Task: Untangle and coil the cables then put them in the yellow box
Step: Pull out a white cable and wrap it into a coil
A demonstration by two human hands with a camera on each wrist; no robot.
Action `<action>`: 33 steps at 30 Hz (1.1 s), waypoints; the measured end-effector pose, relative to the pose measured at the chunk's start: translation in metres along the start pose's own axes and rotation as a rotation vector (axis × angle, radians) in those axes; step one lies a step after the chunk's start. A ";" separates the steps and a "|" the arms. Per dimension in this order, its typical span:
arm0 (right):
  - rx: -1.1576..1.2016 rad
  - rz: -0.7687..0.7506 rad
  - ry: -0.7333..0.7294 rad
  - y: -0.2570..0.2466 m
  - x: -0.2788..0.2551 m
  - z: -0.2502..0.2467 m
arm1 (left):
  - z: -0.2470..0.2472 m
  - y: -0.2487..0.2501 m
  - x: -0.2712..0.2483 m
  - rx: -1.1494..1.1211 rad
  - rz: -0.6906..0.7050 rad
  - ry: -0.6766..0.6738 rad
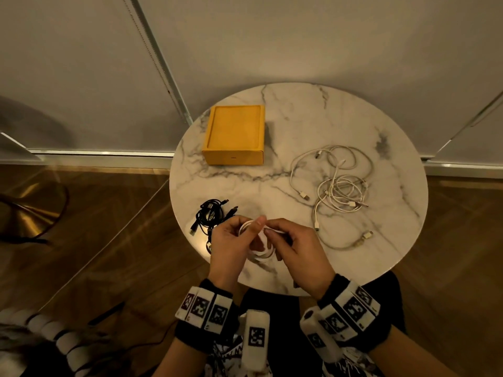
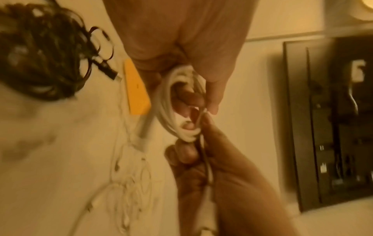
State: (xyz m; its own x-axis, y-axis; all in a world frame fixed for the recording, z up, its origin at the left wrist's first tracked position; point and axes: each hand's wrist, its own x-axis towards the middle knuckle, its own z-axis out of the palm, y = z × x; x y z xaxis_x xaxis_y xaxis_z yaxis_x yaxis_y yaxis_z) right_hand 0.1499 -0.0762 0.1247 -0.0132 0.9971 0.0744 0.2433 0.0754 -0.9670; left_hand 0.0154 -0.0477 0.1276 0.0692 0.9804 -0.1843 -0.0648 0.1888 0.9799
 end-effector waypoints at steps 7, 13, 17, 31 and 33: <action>0.059 0.053 -0.080 0.008 -0.011 -0.008 | 0.001 -0.008 0.000 0.014 0.080 -0.074; -0.435 -0.143 -0.230 0.023 -0.018 -0.025 | -0.011 -0.007 0.002 0.078 0.086 -0.154; -0.647 -0.063 -0.312 0.023 -0.012 -0.025 | -0.008 -0.005 -0.010 0.118 0.057 -0.231; 0.824 0.569 -0.007 0.006 -0.007 -0.021 | 0.001 0.004 -0.007 -0.022 0.096 -0.160; 0.865 0.620 -0.066 0.005 -0.010 -0.015 | 0.003 0.006 -0.007 -0.041 0.102 -0.169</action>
State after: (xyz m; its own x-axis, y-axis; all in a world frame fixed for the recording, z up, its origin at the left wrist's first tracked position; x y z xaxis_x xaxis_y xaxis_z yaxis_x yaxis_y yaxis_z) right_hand 0.1654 -0.0861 0.1227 -0.1825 0.8590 -0.4783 -0.5454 -0.4932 -0.6777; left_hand 0.0171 -0.0537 0.1349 0.2261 0.9719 -0.0649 -0.1200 0.0939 0.9883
